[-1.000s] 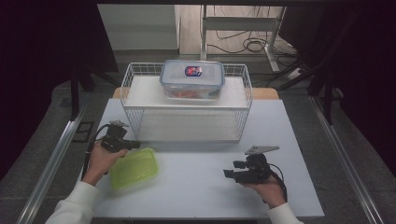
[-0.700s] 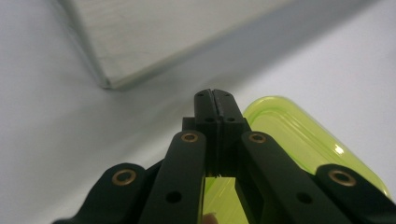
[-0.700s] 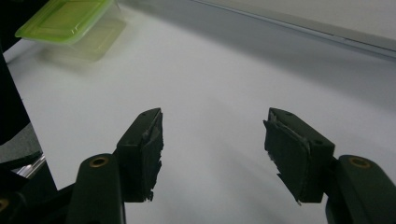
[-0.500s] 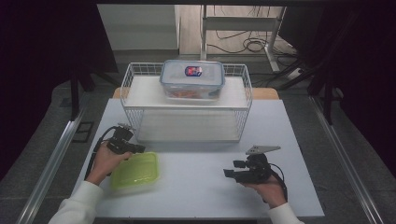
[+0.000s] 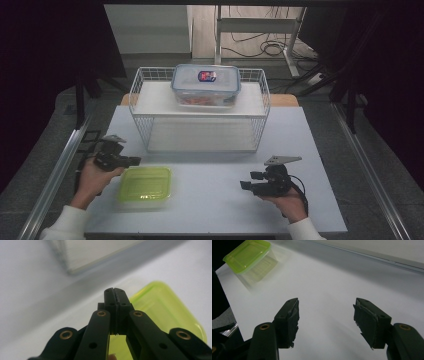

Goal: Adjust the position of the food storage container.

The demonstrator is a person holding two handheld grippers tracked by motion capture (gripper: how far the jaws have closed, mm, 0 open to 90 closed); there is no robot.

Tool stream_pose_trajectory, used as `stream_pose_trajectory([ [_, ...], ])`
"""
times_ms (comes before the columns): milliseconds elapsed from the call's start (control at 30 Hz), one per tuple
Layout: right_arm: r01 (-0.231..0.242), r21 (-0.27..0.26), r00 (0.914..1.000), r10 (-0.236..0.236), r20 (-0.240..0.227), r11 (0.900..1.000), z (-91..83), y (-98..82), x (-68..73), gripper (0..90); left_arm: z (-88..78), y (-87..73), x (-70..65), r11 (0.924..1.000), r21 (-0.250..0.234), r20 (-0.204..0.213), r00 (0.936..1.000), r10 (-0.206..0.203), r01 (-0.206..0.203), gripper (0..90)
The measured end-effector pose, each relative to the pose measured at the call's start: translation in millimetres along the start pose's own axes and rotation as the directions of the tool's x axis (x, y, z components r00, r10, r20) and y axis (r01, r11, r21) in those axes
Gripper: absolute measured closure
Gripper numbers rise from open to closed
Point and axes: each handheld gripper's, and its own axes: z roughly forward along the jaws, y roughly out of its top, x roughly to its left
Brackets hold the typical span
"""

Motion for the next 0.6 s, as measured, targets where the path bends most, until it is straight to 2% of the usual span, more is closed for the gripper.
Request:
stream_pose_trajectory([
  [67, -0.001, 0.003, 1.0000, 0.001, 0.004, 1.000, 0.8, 0.0, 0.0, 36.9, -12.2, -17.3, 7.4, 0.9999, -0.003, -0.026, 0.9995, -0.017, 0.017, 90.0],
  [100, -0.001, 0.006, 1.0000, 0.001, 0.004, 1.000, 0.9, 0.0, 0.1, 36.9, -18.1, -31.6, 13.4, 0.9996, -0.001, -0.050, 0.9983, -0.029, 0.029, 90.0],
  [133, -0.001, 0.006, 1.0000, 0.001, 0.004, 1.000, 0.9, 0.0, 0.1, 36.9, -18.1, -31.6, 13.4, 0.9996, -0.001, -0.050, 0.9983, -0.029, 0.029, 90.0],
  [167, 0.000, 0.007, 1.0000, 0.000, 0.006, 1.000, 1.1, 0.1, 0.3, 36.9, -19.8, -39.6, 16.1, 0.9994, 0.005, -0.073, 0.9968, -0.033, 0.034, 90.0],
  [200, -0.003, 0.005, 1.0000, 0.003, 0.008, 1.000, 0.8, 0.2, 0.3, 36.9, -20.3, -54.1, 21.1, 0.9986, 0.021, -0.079, 0.9958, -0.046, 0.048, 90.0],
  [233, -0.004, 0.007, 0.9999, 0.004, 0.010, 1.000, 0.2, 0.3, 0.2, 36.9, -19.3, -60.5, 22.9, 0.9979, 0.030, -0.073, 0.9957, -0.056, 0.058, 90.0],
  [267, -0.004, 0.007, 0.9999, 0.004, 0.010, 1.000, 0.2, 0.3, 0.2, 36.9, -19.3, -60.5, 22.9, 0.9979, 0.030, -0.073, 0.9957, -0.056, 0.058, 90.0],
  [300, -0.009, 0.006, 0.9999, 0.009, 0.011, 1.000, 0.3, -0.1, 0.2, 36.9, -14.2, -71.2, 23.7, 0.9961, 0.055, -0.066, 0.9957, -0.065, 0.069, 90.0],
  [433, -0.010, 0.013, 0.9998, 0.010, 0.016, 1.000, 0.5, -1.4, 0.8, 36.5, -5.5, -81.4, 22.0, 0.9939, 0.087, -0.037, 0.9972, -0.064, 0.067, 90.0],
  [467, -0.010, 0.013, 0.9998, 0.010, 0.016, 1.000, 0.5, -1.4, 0.8, 36.5, -2.7, -83.4, 20.8, 0.9936, 0.092, -0.029, 0.9975, -0.064, 0.066, 90.0],
  [500, -0.012, 0.013, 0.9998, 0.012, 0.016, 1.000, 0.8, -2.9, 0.5, 36.3, 2.4, -85.5, 18.6, 0.9932, 0.094, 0.006, 0.9976, -0.069, 0.068, 90.0],
  [600, -0.015, 0.013, 0.9997, 0.015, 0.017, 1.000, 0.1, -4.0, -0.2, 36.3, 5.6, -84.7, 15.9, 0.9939, 0.089, 0.027, 0.9974, -0.067, 0.064, 90.0],
])
